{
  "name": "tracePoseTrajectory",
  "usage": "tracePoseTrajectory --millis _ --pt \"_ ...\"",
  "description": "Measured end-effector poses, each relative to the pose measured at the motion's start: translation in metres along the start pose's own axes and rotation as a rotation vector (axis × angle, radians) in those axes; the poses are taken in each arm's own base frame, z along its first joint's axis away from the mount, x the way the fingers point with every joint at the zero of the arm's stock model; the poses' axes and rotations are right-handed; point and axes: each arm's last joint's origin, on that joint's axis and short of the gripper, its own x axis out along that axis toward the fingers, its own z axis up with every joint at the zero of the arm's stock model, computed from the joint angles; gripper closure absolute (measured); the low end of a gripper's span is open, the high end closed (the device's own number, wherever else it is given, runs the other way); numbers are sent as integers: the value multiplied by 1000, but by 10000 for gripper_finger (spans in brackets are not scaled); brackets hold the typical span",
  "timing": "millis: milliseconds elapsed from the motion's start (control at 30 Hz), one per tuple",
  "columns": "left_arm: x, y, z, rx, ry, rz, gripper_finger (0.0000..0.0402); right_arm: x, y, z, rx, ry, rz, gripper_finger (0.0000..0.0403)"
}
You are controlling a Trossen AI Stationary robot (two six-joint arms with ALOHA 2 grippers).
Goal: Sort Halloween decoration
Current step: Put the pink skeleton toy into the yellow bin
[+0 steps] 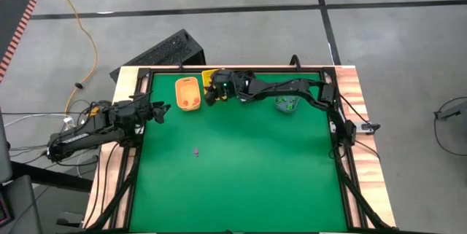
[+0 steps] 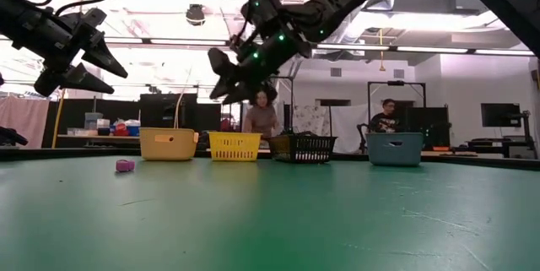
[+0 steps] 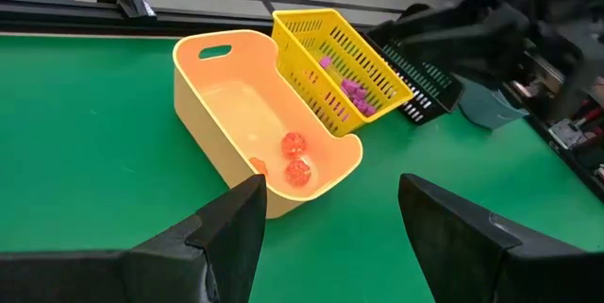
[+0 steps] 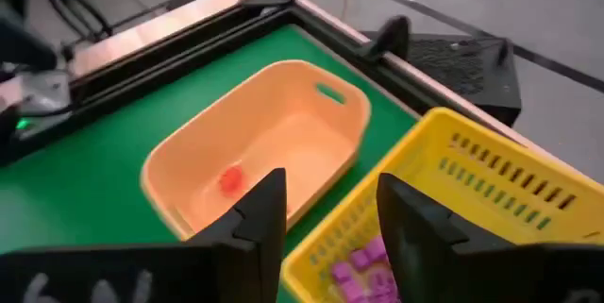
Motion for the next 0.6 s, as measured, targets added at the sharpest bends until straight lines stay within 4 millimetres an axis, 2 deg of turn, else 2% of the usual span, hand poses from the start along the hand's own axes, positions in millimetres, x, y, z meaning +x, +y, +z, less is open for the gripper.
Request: tracePoseTrajectory --millis 167,300,467,600 --pt "0 0 0 2 4 -5 170 -5 17 9 -73 -16 65 248" --pt "0 0 0 19 5 -8 170 -13 44 12 -108 -18 206 253" --pt "0 0 0 39 5 -7 170 -29 93 -8 -109 22 292 258" --pt "0 0 0 56 5 -6 170 -43 138 -35 -154 12 250 261"
